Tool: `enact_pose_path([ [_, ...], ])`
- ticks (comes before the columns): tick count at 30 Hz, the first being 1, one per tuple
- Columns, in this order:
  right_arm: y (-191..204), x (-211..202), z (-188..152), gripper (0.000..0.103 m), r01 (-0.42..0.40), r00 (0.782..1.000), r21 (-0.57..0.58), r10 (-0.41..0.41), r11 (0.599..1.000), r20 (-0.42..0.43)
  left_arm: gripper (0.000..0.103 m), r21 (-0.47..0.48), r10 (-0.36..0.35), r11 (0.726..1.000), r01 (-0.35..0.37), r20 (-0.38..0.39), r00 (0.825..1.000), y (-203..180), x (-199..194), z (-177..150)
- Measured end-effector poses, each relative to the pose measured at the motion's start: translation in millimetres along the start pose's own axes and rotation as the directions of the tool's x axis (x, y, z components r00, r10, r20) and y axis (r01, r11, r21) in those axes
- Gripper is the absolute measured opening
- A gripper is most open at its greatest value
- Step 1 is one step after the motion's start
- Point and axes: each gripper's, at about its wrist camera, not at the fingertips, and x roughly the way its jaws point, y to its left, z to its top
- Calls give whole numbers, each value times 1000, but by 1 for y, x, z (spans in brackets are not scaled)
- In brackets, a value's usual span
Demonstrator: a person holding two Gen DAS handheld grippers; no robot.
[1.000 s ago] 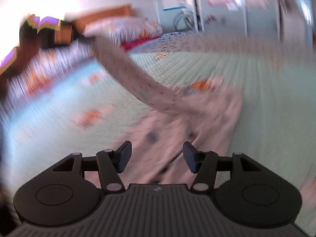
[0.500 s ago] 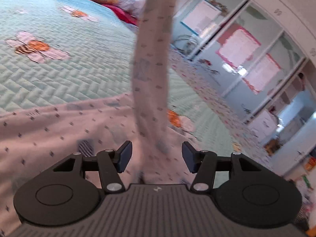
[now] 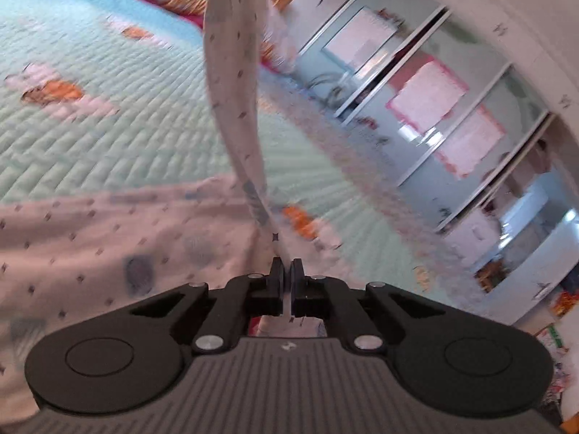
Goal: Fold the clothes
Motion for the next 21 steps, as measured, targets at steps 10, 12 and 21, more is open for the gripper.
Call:
enact_pose_path([
  [10,-5,-7,-18,44,-201,980,81,200,976,15,6,5,257,966,-260,-183,949,100,56,-68],
  [12,-18,-21,-24,53,-277,961,165,272,947,49,6,-10,254,966,-260,-185,949,109,56,-74],
  [21,-124,4,-102,52,-370,866,919,410,140,286,22,-166,209,955,-247,-216,954,146,53,-77],
])
